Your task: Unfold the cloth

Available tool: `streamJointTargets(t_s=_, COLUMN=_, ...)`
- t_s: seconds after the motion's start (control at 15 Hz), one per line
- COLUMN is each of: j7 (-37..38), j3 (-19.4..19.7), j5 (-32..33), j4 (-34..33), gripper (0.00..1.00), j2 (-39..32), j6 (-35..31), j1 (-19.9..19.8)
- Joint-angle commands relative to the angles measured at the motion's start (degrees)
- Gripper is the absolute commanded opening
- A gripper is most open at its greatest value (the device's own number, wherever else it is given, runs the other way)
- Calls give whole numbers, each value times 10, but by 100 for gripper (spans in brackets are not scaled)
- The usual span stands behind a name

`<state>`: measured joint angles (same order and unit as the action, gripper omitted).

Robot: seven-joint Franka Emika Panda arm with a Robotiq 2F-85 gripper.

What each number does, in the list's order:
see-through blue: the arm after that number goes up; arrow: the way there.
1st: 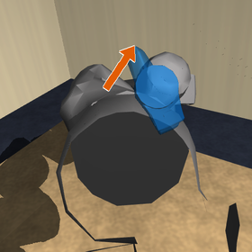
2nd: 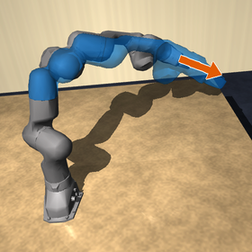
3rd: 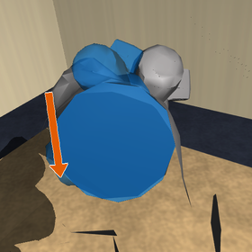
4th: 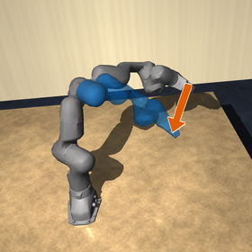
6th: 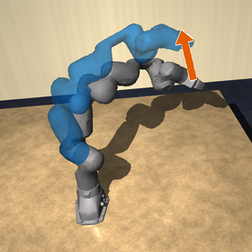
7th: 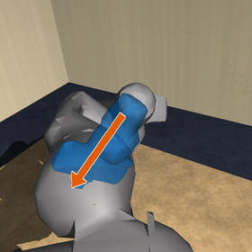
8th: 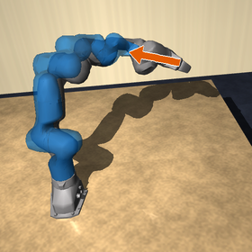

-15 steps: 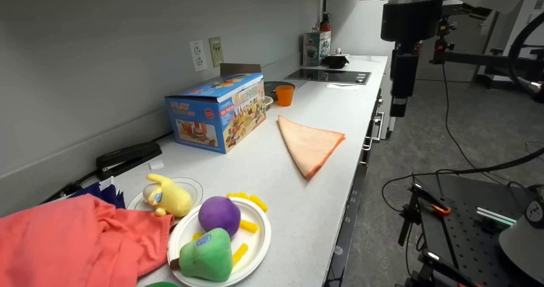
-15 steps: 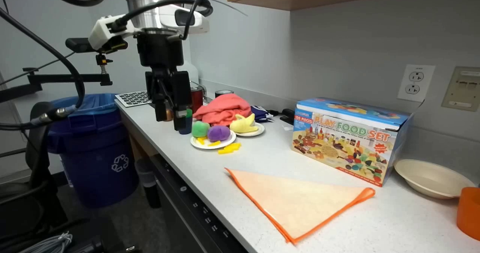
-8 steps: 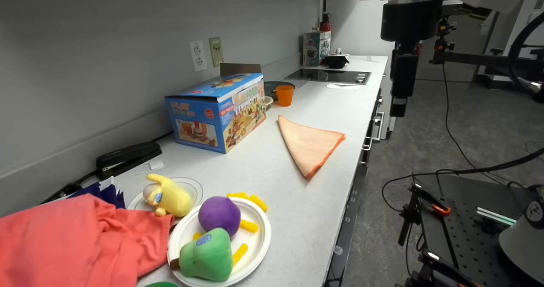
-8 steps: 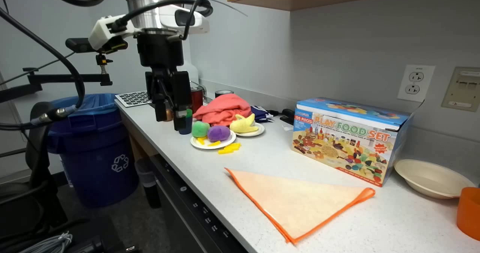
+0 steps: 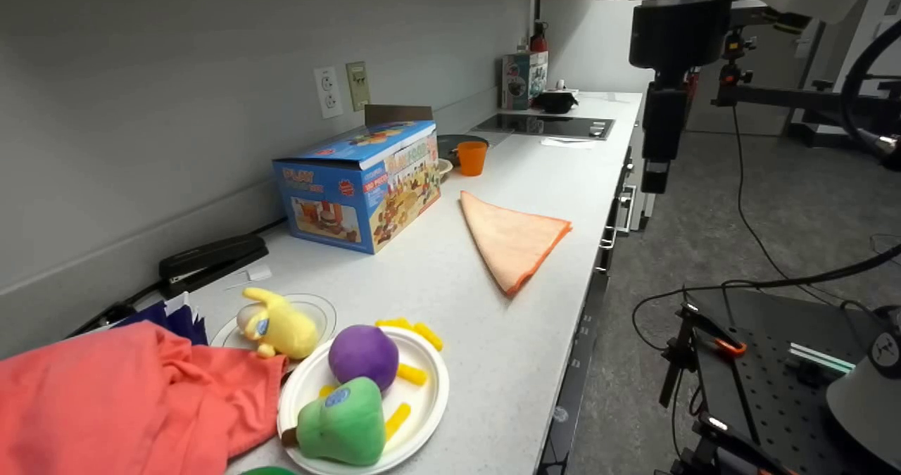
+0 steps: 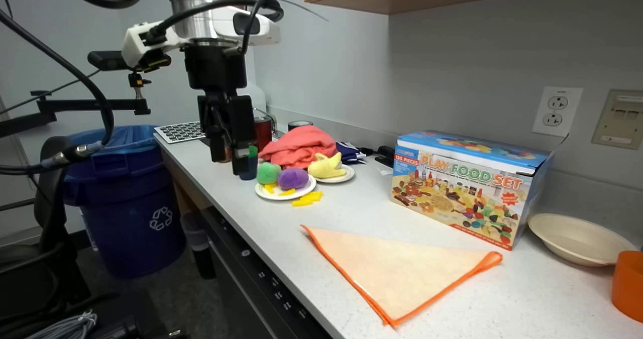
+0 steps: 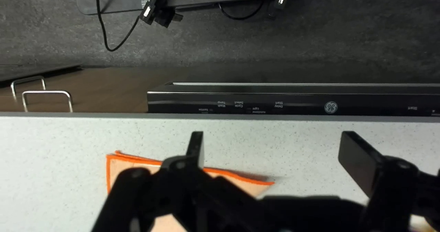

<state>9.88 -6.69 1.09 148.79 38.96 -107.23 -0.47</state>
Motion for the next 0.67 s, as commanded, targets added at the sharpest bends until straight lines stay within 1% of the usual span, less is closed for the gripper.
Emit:
streamJointTargets(t_s=0.0, j7=60, j3=2, j5=-32, j4=-3, gripper=100, j2=-3, j6=-3, j1=-2)
streamJointTargets(t_s=0.07, j7=83, j3=1, j5=-42, j4=-4, gripper=100, j2=-4, j6=-4, j1=-5)
streamJointTargets(t_s=0.13, j7=31, j3=64, j5=-8, j4=-25, gripper=100, j2=10, j6=28, j1=-47)
streamJointTargets(t_s=0.2, j7=43, j3=70, j5=0, j4=-27, gripper=100, j2=9, j6=26, j1=-57)
streamJointTargets(t_s=0.27, j7=37, j3=88, j5=11, j4=-37, gripper=100, j2=-1, j6=24, j1=-74)
streamJointTargets(t_s=0.53, j7=-10, j3=170, j5=72, j4=-112, gripper=100, j2=-59, j6=22, j1=-147)
streamJointTargets(t_s=0.6, j7=10, j3=145, j5=54, j4=-62, gripper=100, j2=-16, j6=7, j1=-128)
